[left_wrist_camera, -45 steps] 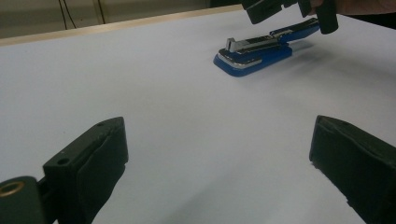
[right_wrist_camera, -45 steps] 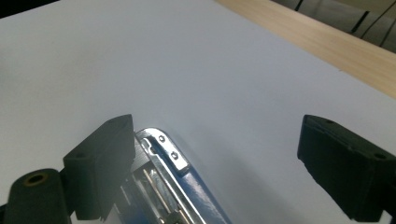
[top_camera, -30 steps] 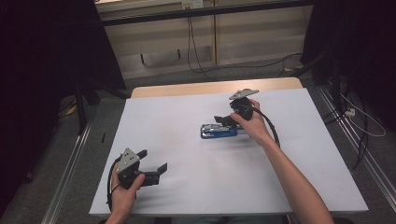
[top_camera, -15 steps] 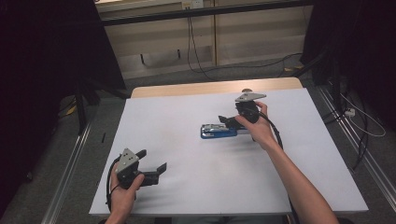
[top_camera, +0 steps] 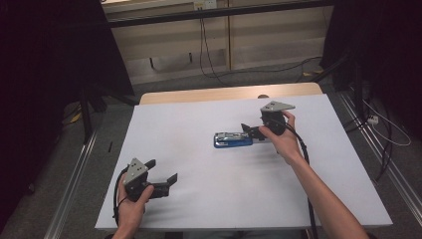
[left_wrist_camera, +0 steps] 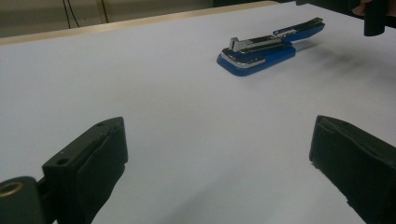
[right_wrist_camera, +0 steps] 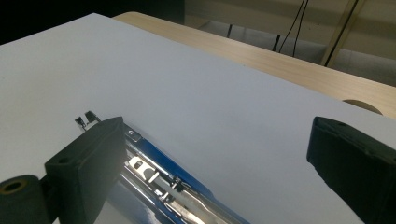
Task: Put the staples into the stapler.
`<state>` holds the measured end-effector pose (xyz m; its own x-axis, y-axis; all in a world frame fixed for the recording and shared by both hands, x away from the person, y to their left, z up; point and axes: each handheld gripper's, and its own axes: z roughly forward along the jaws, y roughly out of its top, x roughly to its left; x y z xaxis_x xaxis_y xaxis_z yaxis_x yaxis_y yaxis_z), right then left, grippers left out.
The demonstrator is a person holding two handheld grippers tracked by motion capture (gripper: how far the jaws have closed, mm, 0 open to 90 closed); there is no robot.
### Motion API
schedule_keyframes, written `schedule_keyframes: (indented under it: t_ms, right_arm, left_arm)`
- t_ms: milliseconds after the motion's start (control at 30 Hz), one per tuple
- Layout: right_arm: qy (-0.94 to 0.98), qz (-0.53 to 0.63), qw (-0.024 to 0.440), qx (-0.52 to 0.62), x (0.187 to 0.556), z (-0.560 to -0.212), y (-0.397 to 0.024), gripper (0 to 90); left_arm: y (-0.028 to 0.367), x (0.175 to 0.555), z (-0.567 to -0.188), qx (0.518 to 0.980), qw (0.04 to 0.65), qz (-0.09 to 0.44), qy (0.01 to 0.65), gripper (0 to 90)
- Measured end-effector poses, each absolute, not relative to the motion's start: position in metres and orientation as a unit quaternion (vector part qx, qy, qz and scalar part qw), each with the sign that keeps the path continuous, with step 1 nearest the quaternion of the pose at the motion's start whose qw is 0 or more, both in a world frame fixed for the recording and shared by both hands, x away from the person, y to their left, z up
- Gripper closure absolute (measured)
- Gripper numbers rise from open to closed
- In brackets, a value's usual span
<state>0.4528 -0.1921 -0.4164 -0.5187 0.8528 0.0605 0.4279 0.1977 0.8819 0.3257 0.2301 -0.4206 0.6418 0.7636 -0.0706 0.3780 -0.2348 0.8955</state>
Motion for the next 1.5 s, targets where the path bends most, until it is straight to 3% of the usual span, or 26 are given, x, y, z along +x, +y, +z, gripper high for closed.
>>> schedule_keyframes:
  t_ms: [1133,1500]
  right_arm:
    - [0.684,0.465,0.315,0.466,0.392,-0.422,-0.226,2.8]
    - [0.666,0.477,0.32,0.476,0.369,-0.421,-0.236,3.8]
  left_arm:
    - [0.233,0.325,-0.42,0.751,0.495,0.205,0.386,4.4]
    - [0.238,0.326,-0.421,0.747,0.491,0.211,0.396,4.4]
